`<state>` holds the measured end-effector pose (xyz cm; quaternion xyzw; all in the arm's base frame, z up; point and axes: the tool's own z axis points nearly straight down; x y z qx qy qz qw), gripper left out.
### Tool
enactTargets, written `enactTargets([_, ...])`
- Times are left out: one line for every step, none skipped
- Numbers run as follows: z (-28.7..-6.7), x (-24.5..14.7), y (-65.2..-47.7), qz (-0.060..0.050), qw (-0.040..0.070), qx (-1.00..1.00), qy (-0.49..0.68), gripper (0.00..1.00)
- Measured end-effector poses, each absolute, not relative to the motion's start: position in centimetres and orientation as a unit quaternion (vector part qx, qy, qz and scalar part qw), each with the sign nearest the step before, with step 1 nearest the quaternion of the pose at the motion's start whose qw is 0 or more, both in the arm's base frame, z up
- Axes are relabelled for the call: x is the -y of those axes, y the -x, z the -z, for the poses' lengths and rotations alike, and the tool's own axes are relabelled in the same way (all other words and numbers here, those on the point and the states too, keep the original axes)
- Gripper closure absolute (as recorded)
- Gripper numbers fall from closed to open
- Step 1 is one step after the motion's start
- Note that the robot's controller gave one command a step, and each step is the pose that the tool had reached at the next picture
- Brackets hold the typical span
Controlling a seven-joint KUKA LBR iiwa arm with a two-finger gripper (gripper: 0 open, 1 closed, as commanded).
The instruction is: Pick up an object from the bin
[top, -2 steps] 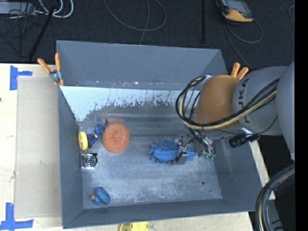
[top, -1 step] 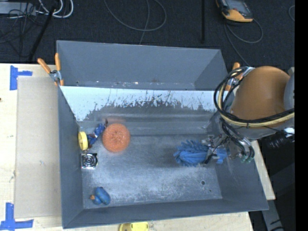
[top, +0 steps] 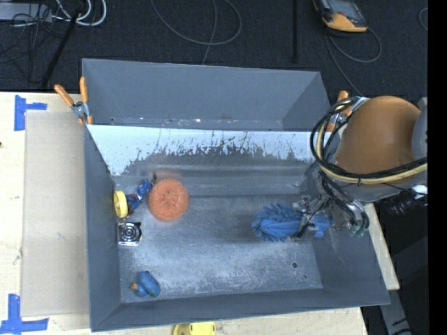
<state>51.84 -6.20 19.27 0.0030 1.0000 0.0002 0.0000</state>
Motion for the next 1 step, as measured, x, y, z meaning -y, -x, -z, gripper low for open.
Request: enactTargets([-30.7, 7.49, -53.35, 0.0, 0.0, -1.0, -0.014, 1.0])
